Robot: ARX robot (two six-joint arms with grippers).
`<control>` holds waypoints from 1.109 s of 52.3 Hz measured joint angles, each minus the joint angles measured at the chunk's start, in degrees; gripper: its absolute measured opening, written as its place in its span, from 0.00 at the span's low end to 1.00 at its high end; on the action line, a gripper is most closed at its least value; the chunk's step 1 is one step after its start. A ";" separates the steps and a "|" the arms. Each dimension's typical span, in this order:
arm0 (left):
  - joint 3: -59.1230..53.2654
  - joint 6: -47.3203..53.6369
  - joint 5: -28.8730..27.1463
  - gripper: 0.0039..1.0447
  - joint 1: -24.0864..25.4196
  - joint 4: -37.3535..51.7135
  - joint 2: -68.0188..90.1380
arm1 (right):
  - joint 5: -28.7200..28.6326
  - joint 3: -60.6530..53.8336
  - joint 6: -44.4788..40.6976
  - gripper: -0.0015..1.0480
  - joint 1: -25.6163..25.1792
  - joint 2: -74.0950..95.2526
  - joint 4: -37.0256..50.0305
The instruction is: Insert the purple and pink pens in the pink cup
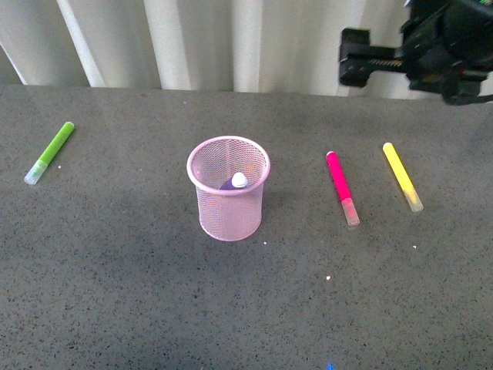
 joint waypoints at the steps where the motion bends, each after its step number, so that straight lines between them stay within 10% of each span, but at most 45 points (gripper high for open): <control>1: 0.00 0.02 0.00 0.94 0.00 0.00 0.00 | -0.17 0.07 0.17 0.93 0.33 0.22 -0.20; 58: 0.00 0.02 0.02 0.94 0.00 0.00 0.00 | -3.85 8.35 5.25 0.93 4.50 17.44 -1.22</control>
